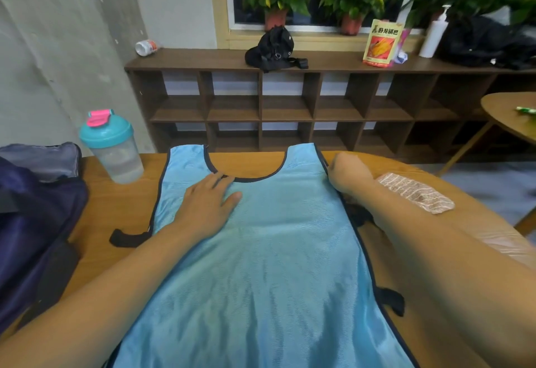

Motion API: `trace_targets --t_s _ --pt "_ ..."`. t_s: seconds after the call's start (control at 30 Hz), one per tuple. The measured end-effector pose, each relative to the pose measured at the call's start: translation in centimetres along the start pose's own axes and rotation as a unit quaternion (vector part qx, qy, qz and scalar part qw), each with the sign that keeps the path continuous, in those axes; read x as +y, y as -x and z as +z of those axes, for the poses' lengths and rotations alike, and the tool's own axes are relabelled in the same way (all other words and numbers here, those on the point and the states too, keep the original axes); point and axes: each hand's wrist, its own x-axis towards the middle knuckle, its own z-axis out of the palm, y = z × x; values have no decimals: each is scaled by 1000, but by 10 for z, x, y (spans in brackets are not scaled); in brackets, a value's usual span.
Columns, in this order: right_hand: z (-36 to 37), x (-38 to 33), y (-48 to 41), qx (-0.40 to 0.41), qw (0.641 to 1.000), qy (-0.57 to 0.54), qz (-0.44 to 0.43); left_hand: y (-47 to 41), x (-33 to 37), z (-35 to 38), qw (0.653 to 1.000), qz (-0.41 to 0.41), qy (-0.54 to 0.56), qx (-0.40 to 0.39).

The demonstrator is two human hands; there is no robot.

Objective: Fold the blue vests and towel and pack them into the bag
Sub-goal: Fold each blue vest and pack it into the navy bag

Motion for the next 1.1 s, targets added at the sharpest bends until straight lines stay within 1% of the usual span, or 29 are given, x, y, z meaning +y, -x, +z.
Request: trace_targets --t_s 0.27,0.4,0.5,0.6,0.7,0.8,0.9,1.0,1.1 --pt "3 -5 5 -20 999 25 -20 2 2 -2 1000 -1 4 5" --pt "6 -1 6 18 998 62 -9 3 2 -2 1000 -8 1 8" --pt "9 0 10 22 996 85 -12 5 6 -3 1000 -8 -14 26" --pt "5 -6 22 41 991 116 -43 9 10 -10 998 6 -32 47" --pt "-3 -20 47 64 989 101 -90 18 8 -20 999 17 -4 46" --pt "-1 -33 90 27 989 15 -147 39 8 -31 998 6 59 28" --pt "11 -39 144 -25 978 -60 -197 77 13 -35 994 -5 112 -12" --pt "28 -33 191 -53 972 -63 -221 119 13 -26 992 -2 114 -47" --pt "44 -23 216 -58 970 -17 -237 144 7 -14 997 -4 49 -55"
